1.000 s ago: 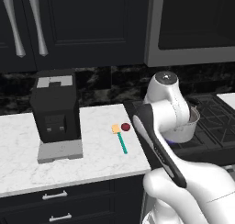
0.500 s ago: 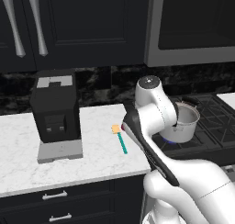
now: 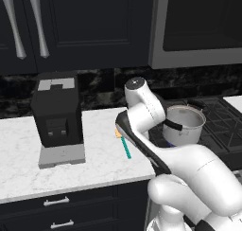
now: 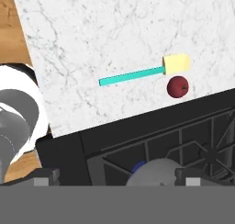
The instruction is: Put the avocado and tomato in the pot. Retrieve the spatula and lightly stir the vegetables in the pot.
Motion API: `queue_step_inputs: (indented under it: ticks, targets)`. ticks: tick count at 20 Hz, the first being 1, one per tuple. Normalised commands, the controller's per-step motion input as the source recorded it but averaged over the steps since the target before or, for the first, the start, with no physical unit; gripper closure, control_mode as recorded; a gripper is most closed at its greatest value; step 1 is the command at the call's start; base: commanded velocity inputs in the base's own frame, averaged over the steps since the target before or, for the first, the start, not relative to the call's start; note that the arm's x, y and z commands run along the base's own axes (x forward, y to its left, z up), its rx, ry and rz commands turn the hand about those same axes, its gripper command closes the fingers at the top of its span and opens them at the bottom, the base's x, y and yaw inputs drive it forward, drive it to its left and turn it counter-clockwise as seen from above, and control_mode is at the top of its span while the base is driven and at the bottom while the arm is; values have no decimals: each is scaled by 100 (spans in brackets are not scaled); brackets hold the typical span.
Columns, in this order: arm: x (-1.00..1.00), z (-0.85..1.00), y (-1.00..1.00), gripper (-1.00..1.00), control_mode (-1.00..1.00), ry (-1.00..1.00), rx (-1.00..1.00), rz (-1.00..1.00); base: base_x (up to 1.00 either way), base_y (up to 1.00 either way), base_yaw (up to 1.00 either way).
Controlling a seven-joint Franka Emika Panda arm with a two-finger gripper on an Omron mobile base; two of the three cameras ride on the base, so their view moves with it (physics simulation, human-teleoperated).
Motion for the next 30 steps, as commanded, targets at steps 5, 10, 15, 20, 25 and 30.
queue_step_inputs:
  ticks: [5, 10, 15, 20, 25, 30]
  targets:
    - [28, -27, 0, -100, -100, 10, -3, 0, 0, 0, 0]
    - [25, -27, -7, -100, -100, 9, 0, 2, 0, 0, 0]
    - [22, -43, -1, -100, -100, 4, 0, 2, 0, 0, 0]
    - [23, -31, 0, -100, -100, 0, 0, 2, 0, 0, 0]
    - [42, -17, 0, -100, -100, 0, 0, 2, 0, 0, 0]
    - [40, -16, 0, -100, -100, 0, 0, 0, 0, 0, 0]
